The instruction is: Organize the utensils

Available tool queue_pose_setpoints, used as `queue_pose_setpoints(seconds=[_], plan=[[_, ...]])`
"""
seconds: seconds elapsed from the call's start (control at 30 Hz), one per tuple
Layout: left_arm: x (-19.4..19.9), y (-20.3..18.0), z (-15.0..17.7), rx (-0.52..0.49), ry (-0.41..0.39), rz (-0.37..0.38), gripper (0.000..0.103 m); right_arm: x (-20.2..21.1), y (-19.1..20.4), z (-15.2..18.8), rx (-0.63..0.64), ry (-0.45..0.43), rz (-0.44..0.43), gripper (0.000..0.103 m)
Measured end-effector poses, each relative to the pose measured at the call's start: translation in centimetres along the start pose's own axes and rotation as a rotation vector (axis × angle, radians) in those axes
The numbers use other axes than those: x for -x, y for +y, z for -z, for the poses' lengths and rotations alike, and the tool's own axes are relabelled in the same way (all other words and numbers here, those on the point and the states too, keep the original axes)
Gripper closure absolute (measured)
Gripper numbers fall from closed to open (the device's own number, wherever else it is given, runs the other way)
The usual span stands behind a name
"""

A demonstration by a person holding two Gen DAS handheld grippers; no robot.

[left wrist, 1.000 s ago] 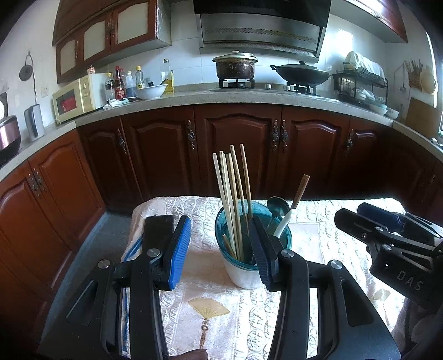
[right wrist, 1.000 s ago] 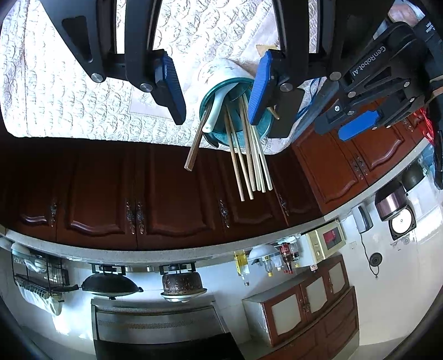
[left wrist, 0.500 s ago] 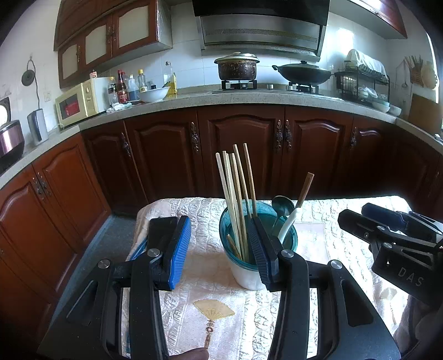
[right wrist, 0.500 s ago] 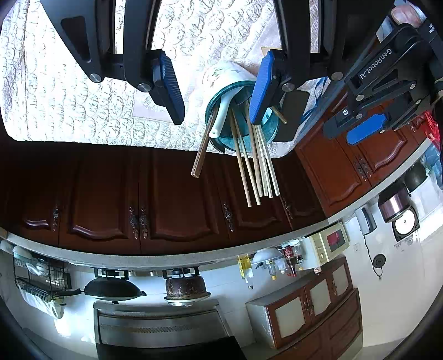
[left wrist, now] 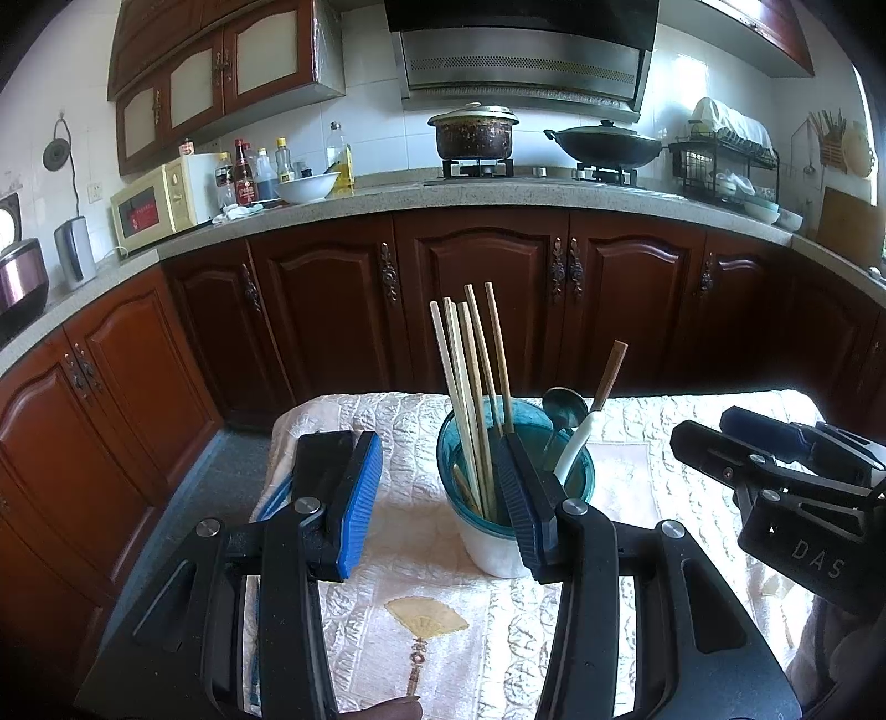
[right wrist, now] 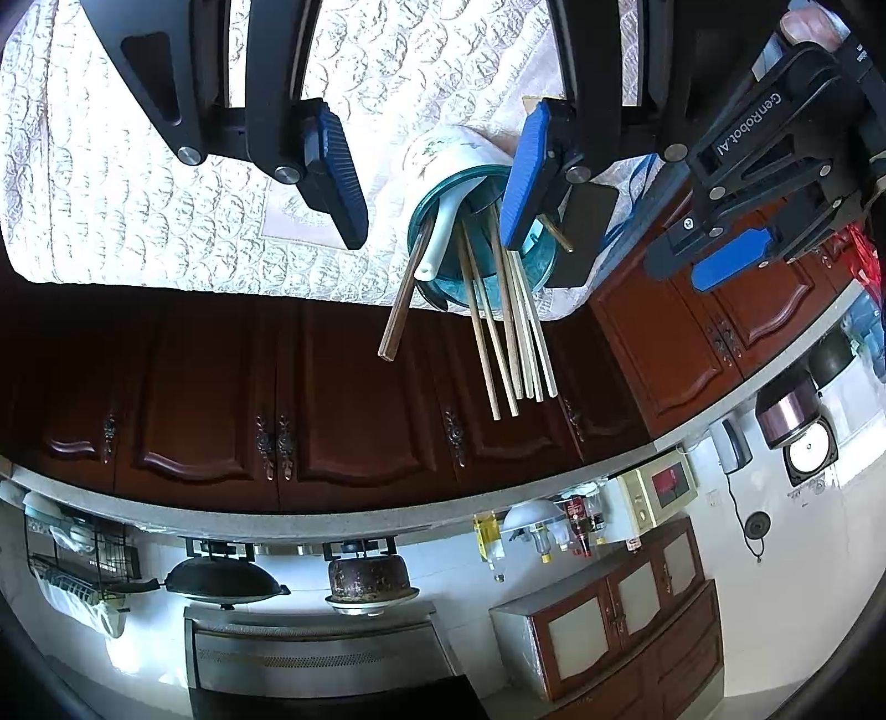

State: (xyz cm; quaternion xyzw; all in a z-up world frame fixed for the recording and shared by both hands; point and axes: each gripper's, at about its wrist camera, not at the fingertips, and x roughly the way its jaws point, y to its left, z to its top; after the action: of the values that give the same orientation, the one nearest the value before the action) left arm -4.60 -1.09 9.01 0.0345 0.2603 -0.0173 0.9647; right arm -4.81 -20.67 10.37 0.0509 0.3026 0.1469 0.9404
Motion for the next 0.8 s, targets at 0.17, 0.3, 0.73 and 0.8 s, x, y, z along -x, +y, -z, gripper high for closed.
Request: queue_pose_setpoints(seconds=[0.17,0.3,0.73,0.8], plan=[[-0.12,0.02,0.24,-0.005,0.005,0.000,0.060,-0.20,0.10,0.14,0.005,0.007,-0.002,0.055],[-0.15,0.02,0.23,-0.004,0.004,0.000,0.060,-0.35,0.10,0.14,0.003,0.011,-0.002,0.055],[-0.42,-0.06,0.25,0.001,0.015,-0.003,0.060,-0.29,0.30,0.29,0.008,0.015,-0.003,0.055],[-0.39,-0.12,0.34,0.000,0.014,-0.004,0.060,-0.28,0.31,0.33,0.007,0.016,-0.004,0.055]])
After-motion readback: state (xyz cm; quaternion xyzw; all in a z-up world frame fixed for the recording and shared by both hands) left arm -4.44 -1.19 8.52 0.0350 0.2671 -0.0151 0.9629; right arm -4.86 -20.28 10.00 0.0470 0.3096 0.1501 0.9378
